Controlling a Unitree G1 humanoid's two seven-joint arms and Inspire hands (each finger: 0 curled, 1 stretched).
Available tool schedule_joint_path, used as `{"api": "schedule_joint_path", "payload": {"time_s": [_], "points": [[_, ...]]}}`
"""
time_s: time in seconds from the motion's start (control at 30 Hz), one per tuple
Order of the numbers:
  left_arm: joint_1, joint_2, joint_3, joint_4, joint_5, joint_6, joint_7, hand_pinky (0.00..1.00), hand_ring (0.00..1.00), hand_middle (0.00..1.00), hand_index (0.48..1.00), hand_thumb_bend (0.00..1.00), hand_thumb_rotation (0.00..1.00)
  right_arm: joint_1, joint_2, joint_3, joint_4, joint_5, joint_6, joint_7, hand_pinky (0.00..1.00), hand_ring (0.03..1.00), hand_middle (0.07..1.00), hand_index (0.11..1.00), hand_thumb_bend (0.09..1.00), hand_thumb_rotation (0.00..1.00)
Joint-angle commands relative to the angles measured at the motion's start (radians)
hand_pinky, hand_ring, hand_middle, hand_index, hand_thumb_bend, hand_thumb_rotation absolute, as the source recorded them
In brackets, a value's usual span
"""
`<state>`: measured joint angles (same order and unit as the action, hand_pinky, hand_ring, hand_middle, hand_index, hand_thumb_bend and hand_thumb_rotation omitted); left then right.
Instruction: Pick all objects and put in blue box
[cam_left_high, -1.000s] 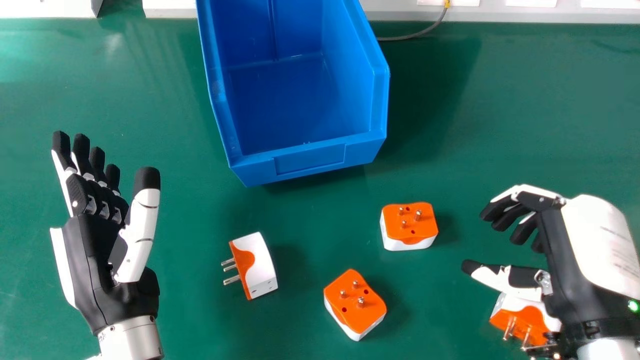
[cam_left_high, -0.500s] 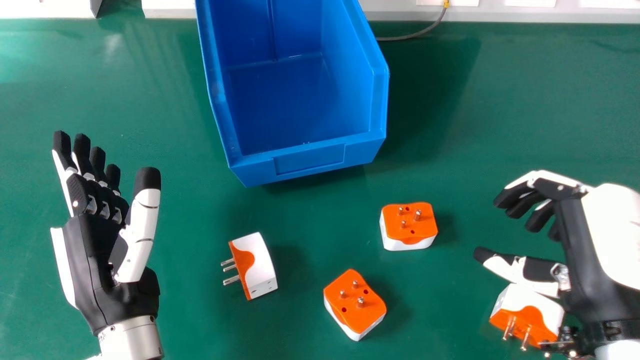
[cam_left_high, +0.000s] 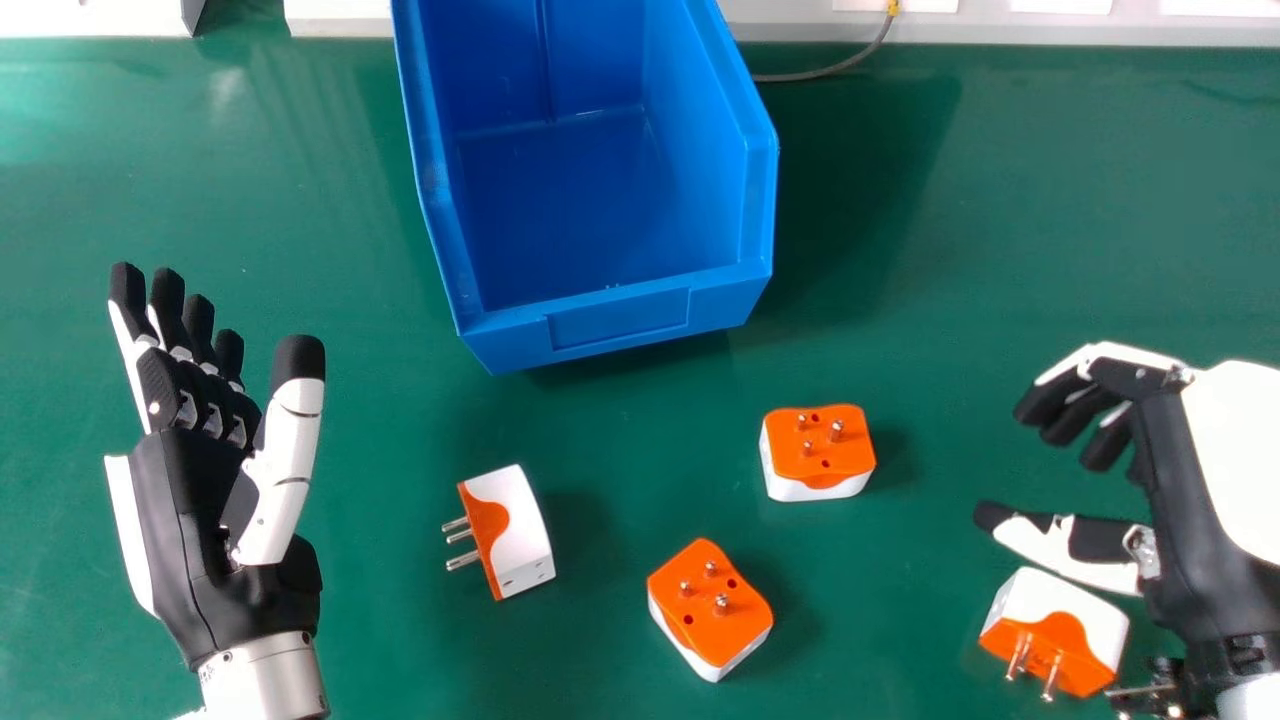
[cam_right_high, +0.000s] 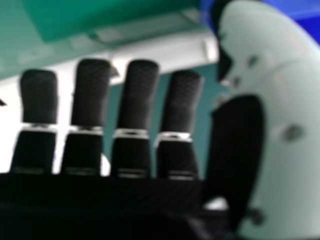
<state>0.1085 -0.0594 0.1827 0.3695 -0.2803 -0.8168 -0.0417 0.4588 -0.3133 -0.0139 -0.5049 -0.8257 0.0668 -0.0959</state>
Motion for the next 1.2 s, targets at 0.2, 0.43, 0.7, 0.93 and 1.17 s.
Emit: {"api": "schedule_joint_path", "payload": {"time_s": [0.2, 0.43, 0.7, 0.93, 1.17], "points": [[-0.007, -0.036, 0.002, -0.012, 0.009, -0.011, 0.007, 1.00, 1.00, 1.00, 1.000, 0.65, 0.38, 0.022, -0.046, 0.018, -0.162, -0.180, 0.156, 0.340, 0.37, 0.467, 0.542, 0.546, 0.582, 0.00], [-0.009, -0.034, 0.001, -0.014, 0.006, -0.010, 0.003, 1.00, 1.00, 1.00, 1.000, 0.64, 0.38, -0.002, -0.029, 0.047, -0.222, -0.337, 0.258, 0.601, 0.54, 0.641, 0.693, 0.692, 0.732, 0.12], [-0.007, -0.028, 0.002, -0.011, 0.012, -0.016, 0.000, 1.00, 1.00, 1.00, 1.000, 0.64, 0.39, -0.012, -0.026, 0.042, -0.229, -0.363, 0.263, 0.679, 0.71, 0.771, 0.804, 0.803, 0.829, 0.24], [0.000, -0.035, -0.006, -0.012, 0.006, -0.012, -0.009, 1.00, 1.00, 1.00, 1.000, 0.63, 0.39, 0.006, -0.023, 0.034, -0.221, -0.360, 0.249, 0.662, 0.85, 0.883, 0.900, 0.899, 0.913, 0.36], [-0.006, -0.029, -0.012, -0.003, 0.012, -0.003, -0.014, 1.00, 1.00, 1.00, 1.000, 0.62, 0.39, 0.030, -0.005, 0.029, -0.223, -0.362, 0.245, 0.634, 0.92, 0.940, 0.949, 0.949, 0.957, 0.40]]}}
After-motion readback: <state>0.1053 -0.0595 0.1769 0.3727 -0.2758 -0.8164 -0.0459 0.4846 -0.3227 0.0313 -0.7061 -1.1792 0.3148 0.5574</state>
